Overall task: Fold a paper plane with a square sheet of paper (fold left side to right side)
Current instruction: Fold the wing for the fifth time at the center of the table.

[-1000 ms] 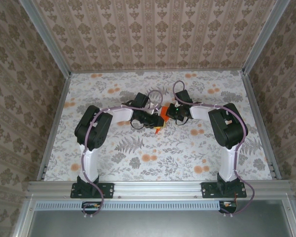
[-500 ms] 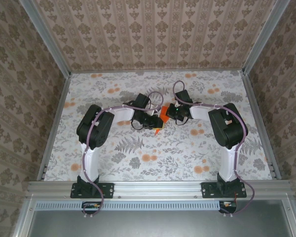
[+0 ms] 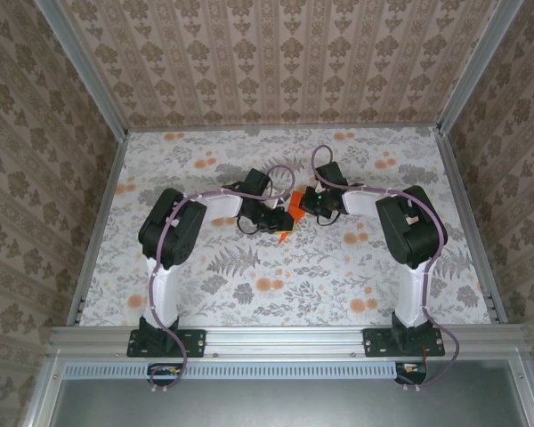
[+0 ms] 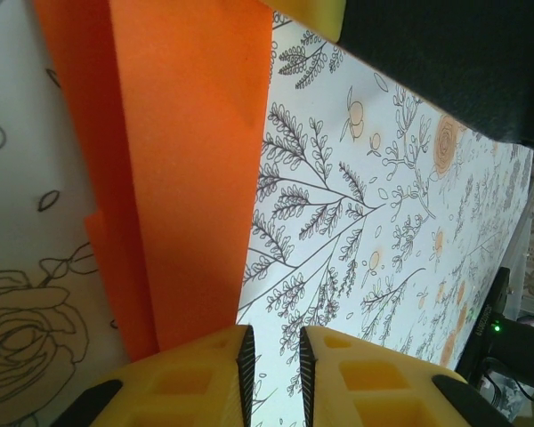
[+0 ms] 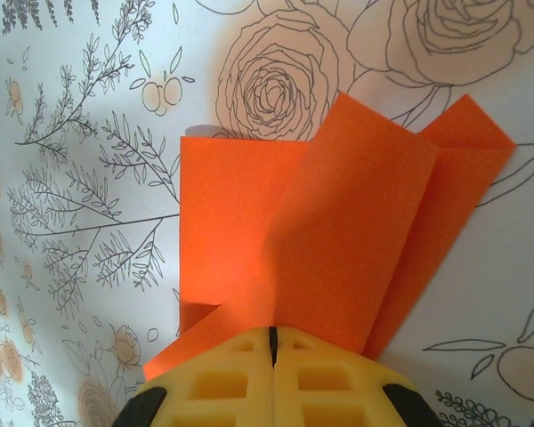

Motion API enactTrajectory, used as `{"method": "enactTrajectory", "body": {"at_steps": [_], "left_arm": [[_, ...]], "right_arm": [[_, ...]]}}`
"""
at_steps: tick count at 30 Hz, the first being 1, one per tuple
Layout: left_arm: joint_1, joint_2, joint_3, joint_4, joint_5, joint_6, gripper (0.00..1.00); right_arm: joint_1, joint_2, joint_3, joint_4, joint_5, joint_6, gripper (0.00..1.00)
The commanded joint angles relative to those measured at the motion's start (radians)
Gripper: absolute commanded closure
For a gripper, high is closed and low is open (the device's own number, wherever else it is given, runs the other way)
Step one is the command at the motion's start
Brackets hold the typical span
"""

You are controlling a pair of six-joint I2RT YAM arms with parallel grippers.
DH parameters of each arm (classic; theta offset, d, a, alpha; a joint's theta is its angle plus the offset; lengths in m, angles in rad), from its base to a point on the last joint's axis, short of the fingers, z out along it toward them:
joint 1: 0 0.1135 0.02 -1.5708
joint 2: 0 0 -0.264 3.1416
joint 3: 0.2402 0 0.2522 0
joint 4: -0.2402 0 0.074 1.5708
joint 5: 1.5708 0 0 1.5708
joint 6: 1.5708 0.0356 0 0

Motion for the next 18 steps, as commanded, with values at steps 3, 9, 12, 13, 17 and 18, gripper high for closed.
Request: {"method": "enactTrajectory", "body": {"at_steps": [3, 9, 12, 13, 17, 18], "left_arm": [[-0.001, 0.007, -0.030, -0.017, -0.023, 0.017, 0.77], [-0.009, 0.009, -0.077, 0.000, -0.046, 0.008, 0.80], [-0.009, 0.012, -0.105, 0.020, -0.053, 0.004, 0.82], [-0.009, 0.015, -0.112, 0.032, -0.051, 0.001, 0.82], [-0.007, 0.024, -0.138, 0.070, -0.032, -0.006, 0.83], [-0.007, 0.023, -0.141, 0.074, -0.031, -0.005, 0.83]], "right_arm": [[-0.004, 0.026, -0.034, -0.126, 0.016, -0.023, 0.96], [-0.006, -0.019, -0.037, -0.056, -0.024, -0.029, 0.96], [-0.010, -0.054, -0.052, -0.001, -0.046, -0.029, 0.97], [-0.011, -0.069, -0.062, 0.023, -0.053, -0.030, 0.97], [-0.011, -0.125, -0.107, 0.092, -0.078, -0.047, 0.98], [-0.012, -0.141, -0.124, 0.108, -0.082, -0.053, 0.98]]}}
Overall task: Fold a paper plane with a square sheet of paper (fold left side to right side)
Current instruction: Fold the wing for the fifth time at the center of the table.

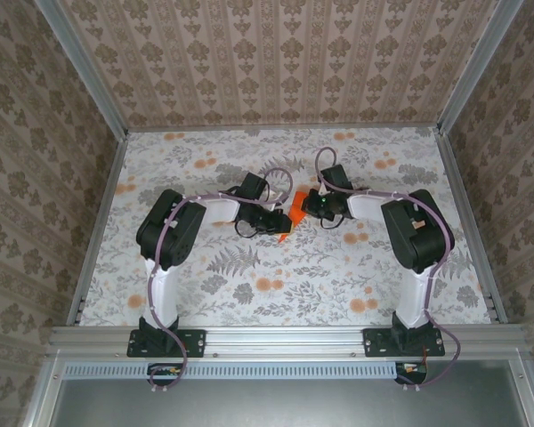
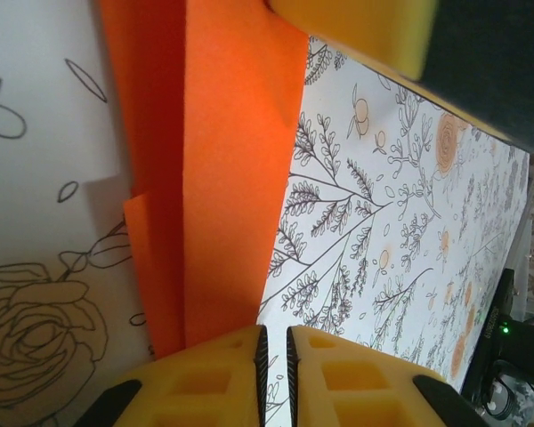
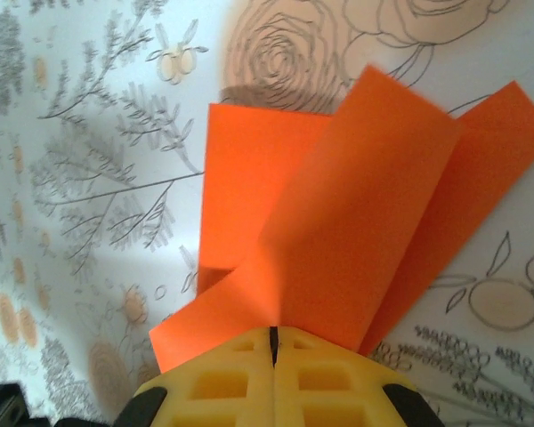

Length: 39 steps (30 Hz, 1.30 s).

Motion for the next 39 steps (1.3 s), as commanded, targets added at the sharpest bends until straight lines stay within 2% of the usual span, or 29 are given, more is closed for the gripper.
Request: {"method": "enactTrajectory", "body": {"at_steps": [1, 8, 17, 39], "left_arm": [[-0.009, 0.037, -0.057, -0.053, -0.038, -0.003, 0.84], [-0.007, 0.037, -0.057, -0.049, -0.035, 0.001, 0.84], [-0.007, 0.037, -0.057, -0.049, -0.035, 0.000, 0.84], [-0.007, 0.038, -0.052, -0.058, -0.032, 0.004, 0.84]], "right_arm": [[0.000, -0.080, -0.051, 0.066, -0.044, -0.035, 0.98], [0.022, -0.143, -0.166, 0.171, -0.108, -0.028, 0.98], [0.068, -0.077, -0.170, 0.233, -0.126, -0.003, 0.98], [0.060, 0.000, -0.097, 0.054, -0.015, -0.085, 0.99]]}}
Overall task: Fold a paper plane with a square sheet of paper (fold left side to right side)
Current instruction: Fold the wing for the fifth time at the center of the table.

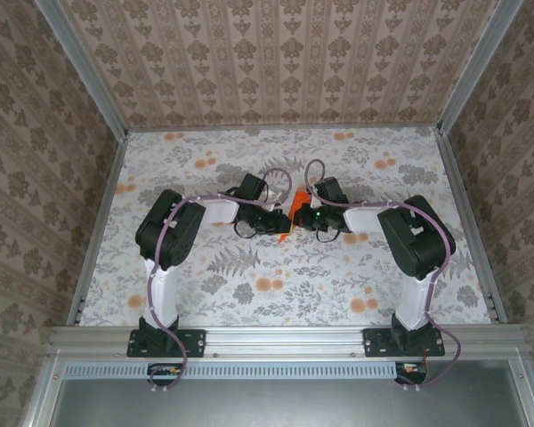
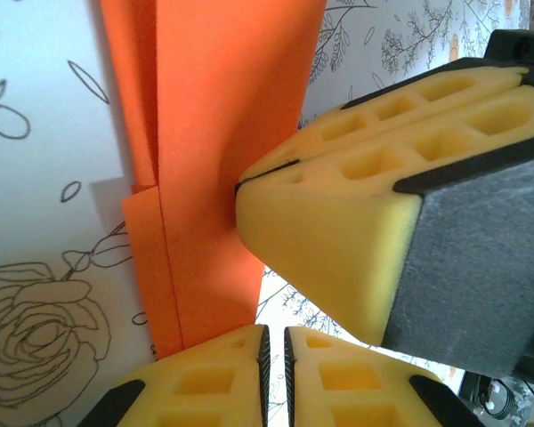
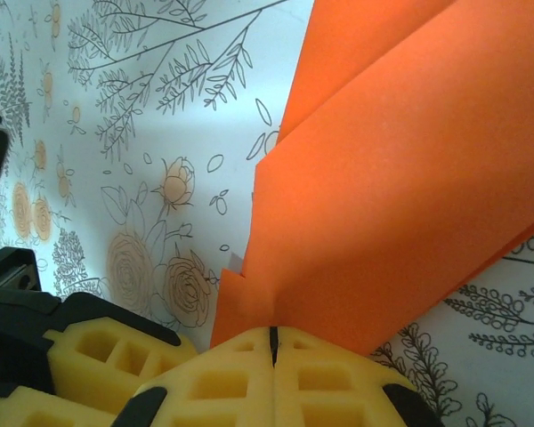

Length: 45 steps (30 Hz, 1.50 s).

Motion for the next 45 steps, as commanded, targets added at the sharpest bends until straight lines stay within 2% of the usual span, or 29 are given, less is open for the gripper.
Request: {"method": "enactTrajectory", "body": {"at_steps": [1, 26, 45], "left_arm": [[-0.011, 0.042, -0.038, -0.083, -0.039, 0.006, 0.84], [-0.008, 0.052, -0.045, -0.098, -0.043, 0.016, 0.84], [-0.027, -0.062, 0.059, -0.201, -0.018, 0.052, 0.83]], "right_arm": [[-0.011, 0.031, 0.023, -0.068, 0.051, -0.027, 0.98], [-0.057, 0.052, 0.076, -0.147, 0.087, -0.055, 0.98], [-0.035, 0.096, 0.086, -0.250, 0.070, -0.050, 1.00]]}}
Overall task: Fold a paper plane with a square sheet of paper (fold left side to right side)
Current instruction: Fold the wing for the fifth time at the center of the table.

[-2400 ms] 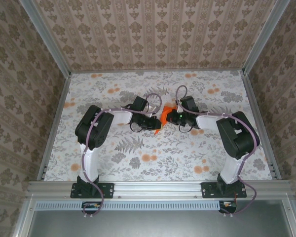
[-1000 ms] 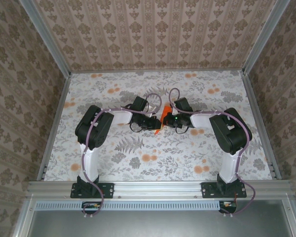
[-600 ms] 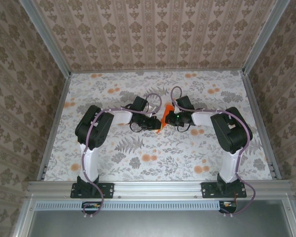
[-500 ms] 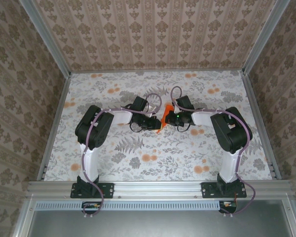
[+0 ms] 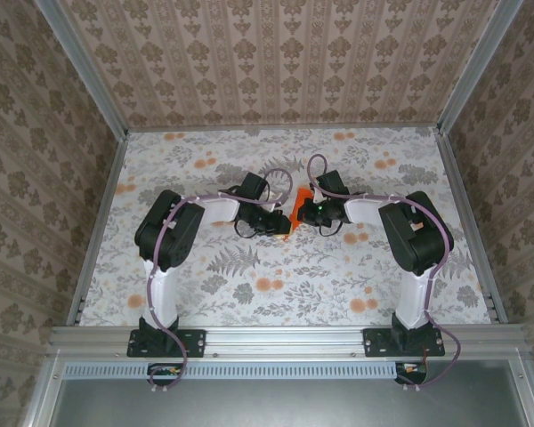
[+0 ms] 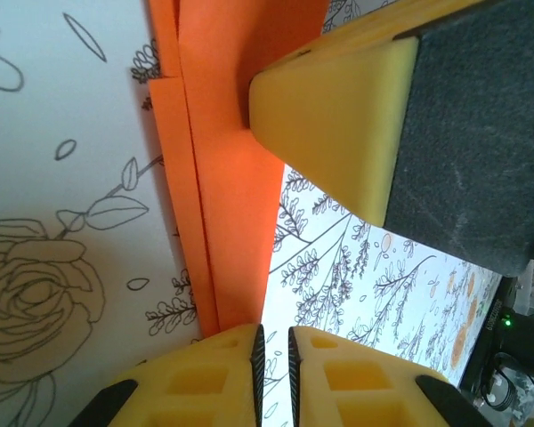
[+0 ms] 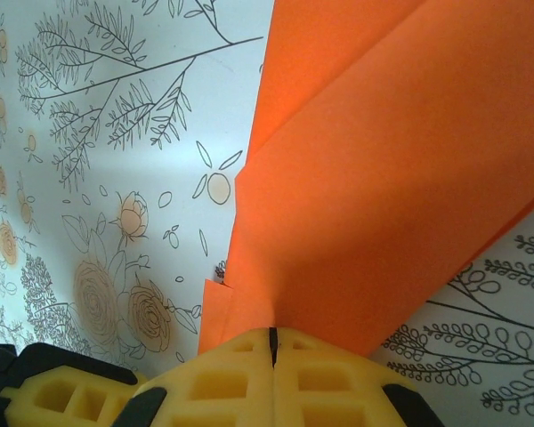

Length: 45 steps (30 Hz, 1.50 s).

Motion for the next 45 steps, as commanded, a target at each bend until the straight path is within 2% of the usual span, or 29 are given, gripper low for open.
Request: {"method": "enactTrajectory", "body": {"at_steps": [1, 17, 45], "left_arm": [[-0.019, -0.043, 0.031, -0.101, 0.001, 0.039, 0.83], [-0.035, -0.103, 0.041, -0.088, 0.002, 0.032, 0.84], [-0.036, 0.009, 0.010, -0.102, -0.047, 0.050, 0.84]], "right_arm": [[0.003, 0.061, -0.010, -0.100, 0.054, -0.017, 1.00], [0.004, 0.061, -0.007, -0.121, 0.059, -0.030, 1.00], [0.005, 0.068, 0.010, -0.170, 0.080, -0.054, 1.00]]}}
